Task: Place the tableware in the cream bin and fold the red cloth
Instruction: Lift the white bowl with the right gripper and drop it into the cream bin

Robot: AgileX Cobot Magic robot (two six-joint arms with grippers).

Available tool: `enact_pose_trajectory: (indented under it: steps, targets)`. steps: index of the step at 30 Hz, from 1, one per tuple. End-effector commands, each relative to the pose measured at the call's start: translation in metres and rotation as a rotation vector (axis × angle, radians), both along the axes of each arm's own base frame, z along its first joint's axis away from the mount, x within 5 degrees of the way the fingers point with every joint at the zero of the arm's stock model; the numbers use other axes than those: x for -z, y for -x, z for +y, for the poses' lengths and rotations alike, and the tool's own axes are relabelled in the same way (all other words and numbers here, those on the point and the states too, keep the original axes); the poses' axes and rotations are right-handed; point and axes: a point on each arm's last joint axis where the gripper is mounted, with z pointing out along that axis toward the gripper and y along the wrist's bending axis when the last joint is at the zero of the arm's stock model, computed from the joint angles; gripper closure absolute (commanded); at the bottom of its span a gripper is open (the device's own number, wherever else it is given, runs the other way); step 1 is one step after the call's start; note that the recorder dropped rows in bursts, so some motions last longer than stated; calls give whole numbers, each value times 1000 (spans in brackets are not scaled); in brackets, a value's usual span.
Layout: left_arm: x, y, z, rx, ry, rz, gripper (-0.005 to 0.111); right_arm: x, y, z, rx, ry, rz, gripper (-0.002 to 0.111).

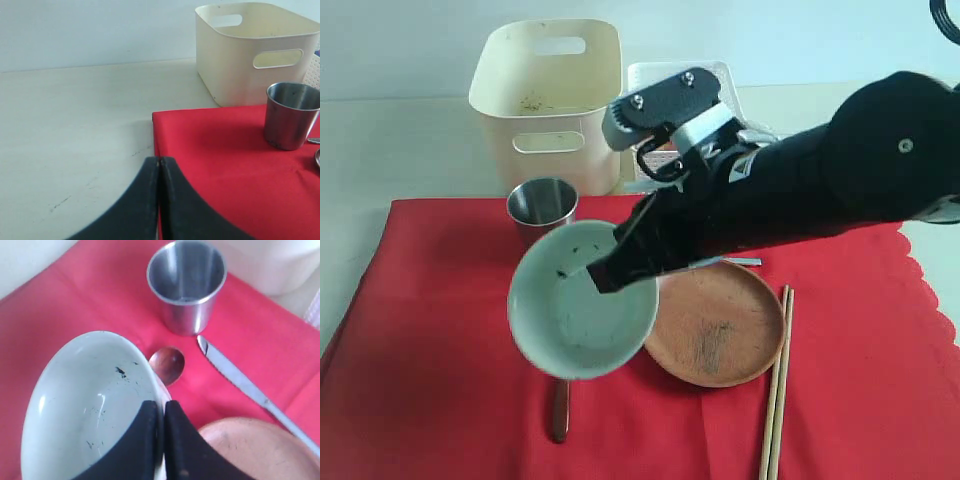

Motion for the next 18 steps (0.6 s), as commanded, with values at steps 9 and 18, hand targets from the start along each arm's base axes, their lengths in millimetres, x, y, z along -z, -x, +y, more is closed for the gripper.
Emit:
enact_pose_trajectory:
  steps: [9,18]
  targets:
    - [-1,0,0,-2,7,-14,104,-89,-53,5,109,-192,-342,108]
    - [-1,0,0,-2,7,-14,104,-92,-119,19,237,-238,-461,108]
